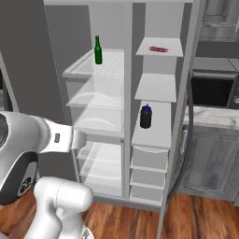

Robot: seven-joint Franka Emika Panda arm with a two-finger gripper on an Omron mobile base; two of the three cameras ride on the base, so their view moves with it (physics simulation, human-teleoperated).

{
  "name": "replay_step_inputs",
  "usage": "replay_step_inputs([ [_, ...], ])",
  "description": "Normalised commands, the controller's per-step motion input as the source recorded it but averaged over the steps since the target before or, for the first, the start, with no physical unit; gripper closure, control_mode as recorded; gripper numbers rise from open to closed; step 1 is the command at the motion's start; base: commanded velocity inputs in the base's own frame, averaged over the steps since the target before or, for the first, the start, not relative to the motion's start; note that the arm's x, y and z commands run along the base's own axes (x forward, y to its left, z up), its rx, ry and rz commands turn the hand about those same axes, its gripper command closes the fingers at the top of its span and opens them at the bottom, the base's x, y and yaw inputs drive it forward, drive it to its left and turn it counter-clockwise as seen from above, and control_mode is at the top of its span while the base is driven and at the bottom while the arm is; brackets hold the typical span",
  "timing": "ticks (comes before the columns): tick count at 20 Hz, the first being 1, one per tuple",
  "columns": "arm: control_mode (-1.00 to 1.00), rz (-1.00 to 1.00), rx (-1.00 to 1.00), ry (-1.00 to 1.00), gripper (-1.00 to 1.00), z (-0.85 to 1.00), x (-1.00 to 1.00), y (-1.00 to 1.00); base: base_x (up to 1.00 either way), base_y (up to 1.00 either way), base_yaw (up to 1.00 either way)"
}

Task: There's a steak in the fridge that needs to be moved to the freezer for freezing. Pick up the steak from the fridge, place it on any shelf in the freezer, and close the fridge and freezer doors when done.

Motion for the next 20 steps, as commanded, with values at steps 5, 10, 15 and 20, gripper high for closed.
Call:
replay_step_inputs([
  [5, -1.0, -0.08, 0.0, -0.04, -1.0, 0.0, 0.0, -1.0, 0.0, 0.0, 0.0],
  [10, -1.0, -0.09, 0.0, -0.09, -1.0, -0.24, 0.0, -1.0, 0.0, 0.0, 0.0],
  [15, -1.0, -0.04, 0.0, -0.13, -1.0, -0.39, 0.17, -1.0, 0.0, 0.0, 0.0],
  [20, -1.0, -0.03, 0.0, 0.0, -1.0, -0.45, 0.57, -1.0, 0.0, 0.0, 0.0],
])
